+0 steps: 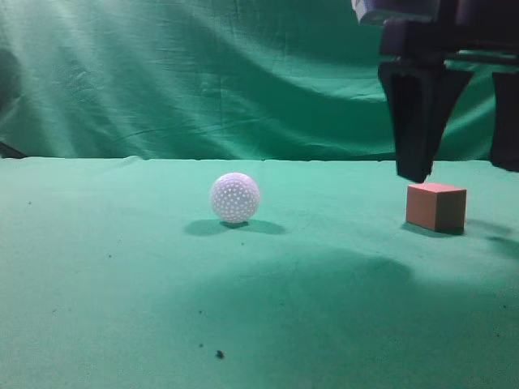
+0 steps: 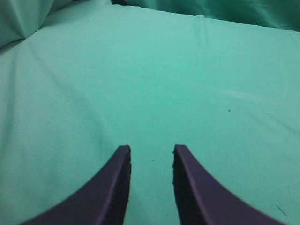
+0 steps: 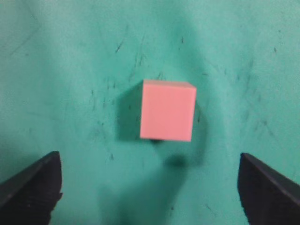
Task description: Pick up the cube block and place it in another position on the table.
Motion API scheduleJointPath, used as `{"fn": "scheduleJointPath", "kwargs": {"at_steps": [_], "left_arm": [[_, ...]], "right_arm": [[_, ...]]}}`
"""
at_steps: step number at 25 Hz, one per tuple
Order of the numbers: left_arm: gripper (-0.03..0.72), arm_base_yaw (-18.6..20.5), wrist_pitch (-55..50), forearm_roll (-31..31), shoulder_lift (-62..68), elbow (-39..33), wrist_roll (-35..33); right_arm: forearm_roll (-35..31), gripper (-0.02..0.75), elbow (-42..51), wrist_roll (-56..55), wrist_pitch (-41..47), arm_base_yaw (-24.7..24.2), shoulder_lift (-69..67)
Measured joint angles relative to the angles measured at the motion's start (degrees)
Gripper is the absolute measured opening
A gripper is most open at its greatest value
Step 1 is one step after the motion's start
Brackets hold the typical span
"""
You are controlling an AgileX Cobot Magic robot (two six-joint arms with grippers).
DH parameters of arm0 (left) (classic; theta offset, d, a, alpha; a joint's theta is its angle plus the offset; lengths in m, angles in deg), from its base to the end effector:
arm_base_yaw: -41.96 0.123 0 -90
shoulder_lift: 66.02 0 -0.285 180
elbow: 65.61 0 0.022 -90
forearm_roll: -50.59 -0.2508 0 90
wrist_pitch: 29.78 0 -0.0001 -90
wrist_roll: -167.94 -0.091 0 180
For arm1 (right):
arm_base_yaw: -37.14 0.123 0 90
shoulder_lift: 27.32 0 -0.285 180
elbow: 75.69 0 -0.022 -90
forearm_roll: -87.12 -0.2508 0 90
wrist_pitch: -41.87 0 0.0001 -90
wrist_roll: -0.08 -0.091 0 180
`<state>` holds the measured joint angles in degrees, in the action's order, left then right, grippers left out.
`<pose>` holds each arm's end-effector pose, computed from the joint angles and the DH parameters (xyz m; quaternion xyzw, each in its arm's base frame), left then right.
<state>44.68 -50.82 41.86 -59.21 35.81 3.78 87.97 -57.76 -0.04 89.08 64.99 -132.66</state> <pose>0.0522 0.0075 0.1734 -0.0888 0.7946 -0.0042 0.6005 0.2764 0.1449 0.1889 -0.2432 0.9664 0.0144 0.0819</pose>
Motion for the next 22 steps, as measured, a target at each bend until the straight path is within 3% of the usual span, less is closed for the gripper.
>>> {"fn": "scheduleJointPath", "kwargs": {"at_steps": [3, 6, 9, 16, 22], "left_arm": [[0.262, 0.0, 0.0, 0.0, 0.0, 0.0, 0.0], [0.262, 0.0, 0.0, 0.0, 0.0, 0.0, 0.0], [0.262, 0.0, 0.0, 0.0, 0.0, 0.0, 0.0], [0.262, 0.0, 0.0, 0.0, 0.0, 0.0, 0.0], [0.262, 0.0, 0.0, 0.0, 0.0, 0.0, 0.0]], "right_arm": [[0.0, 0.644, -0.6, -0.1, -1.9, 0.0, -3.6], [0.0, 0.465, -2.6, -1.4, -1.1, 0.0, -6.2], [0.1, 0.217, -5.1, -2.0, 0.1, 0.0, -6.5], [4.5, 0.218, -16.3, -5.6, 4.2, -0.9, -6.5], [6.1, 0.218, -25.9, -10.3, 5.5, -9.0, -8.4]]}}
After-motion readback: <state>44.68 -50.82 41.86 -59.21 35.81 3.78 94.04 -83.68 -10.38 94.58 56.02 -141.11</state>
